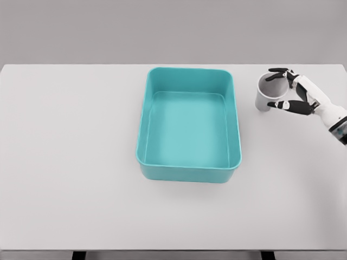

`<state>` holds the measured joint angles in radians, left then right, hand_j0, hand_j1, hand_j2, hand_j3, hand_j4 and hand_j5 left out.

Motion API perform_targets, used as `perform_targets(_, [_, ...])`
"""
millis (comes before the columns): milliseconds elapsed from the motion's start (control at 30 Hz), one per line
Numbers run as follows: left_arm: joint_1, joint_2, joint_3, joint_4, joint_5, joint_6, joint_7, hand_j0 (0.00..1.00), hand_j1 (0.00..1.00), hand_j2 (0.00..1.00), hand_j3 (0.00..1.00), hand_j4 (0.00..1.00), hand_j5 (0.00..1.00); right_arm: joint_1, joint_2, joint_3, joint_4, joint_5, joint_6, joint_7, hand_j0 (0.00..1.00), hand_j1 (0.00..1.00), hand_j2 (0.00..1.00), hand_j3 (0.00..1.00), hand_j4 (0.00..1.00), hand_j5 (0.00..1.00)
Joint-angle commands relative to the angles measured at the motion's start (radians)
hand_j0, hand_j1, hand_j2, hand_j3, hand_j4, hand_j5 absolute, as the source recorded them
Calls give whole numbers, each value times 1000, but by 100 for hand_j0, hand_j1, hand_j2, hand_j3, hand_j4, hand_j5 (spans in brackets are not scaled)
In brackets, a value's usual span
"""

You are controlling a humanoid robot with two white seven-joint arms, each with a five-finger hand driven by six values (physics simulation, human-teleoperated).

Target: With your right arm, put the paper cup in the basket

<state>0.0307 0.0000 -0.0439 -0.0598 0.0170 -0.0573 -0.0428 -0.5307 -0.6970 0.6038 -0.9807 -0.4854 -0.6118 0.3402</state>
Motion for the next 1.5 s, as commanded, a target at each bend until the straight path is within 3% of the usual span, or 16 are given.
perform_targets(0, [0,0,-1,0,0,1,0,100,100,100,100,100,100,0,-2,-1,-9,-4,1,-1,58,58,58,58,58,58])
perform_targets(200, [0,0,1,0,0,-1,0,100,100,100,100,100,100,-26,-22,-1,-35,1,1,-1,58,58,58,58,58,58])
perform_targets(500, [0,0,1,0,0,1,0,100,100,100,100,100,100,-129,-25,36,-96,88,1,-1,58,58,58,58,58,58])
perform_targets(933, [0,0,-1,0,0,-1,0,100,100,100,100,100,100,-196,-24,82,-184,174,1,0,58,58,58,58,58,58])
perform_targets(1467, [3,0,1,0,0,1,0,100,100,100,100,100,100,-291,33,175,-233,280,1,5,59,59,59,59,59,59])
